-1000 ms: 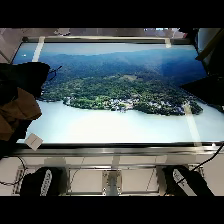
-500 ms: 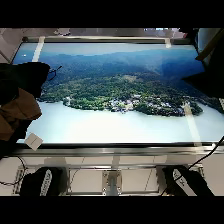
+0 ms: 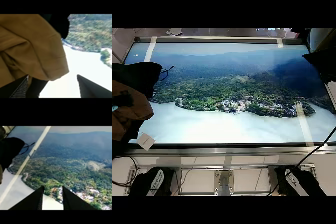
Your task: Fold the clothes and pants, and hang the long-sleeved shirts on hangers.
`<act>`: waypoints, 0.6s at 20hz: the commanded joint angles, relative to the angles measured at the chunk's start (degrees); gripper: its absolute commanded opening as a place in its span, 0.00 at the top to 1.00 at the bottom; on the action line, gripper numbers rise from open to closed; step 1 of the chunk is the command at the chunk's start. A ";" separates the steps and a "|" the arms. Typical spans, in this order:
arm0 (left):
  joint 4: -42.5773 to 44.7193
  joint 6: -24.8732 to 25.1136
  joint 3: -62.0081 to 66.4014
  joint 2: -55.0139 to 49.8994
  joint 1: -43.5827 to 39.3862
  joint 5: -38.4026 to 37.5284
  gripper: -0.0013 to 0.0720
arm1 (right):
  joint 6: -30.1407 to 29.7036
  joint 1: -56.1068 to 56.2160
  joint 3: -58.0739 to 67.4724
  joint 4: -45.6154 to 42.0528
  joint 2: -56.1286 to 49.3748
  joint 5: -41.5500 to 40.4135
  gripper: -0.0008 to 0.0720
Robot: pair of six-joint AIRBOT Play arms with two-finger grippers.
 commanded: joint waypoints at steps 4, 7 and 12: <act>19.47 -1.55 4.42 -20.76 4.33 -0.37 0.02 | 0.00 0.04 0.04 -4.46 0.02 -12.70 0.62; 25.81 -4.66 4.74 -26.88 8.57 -0.02 0.02 | 0.00 0.04 0.04 -5.55 0.00 -11.91 0.62; 26.53 -15.04 4.74 -30.67 17.29 7.28 0.02 | 0.02 0.07 0.04 -6.40 -2.34 -7.54 0.58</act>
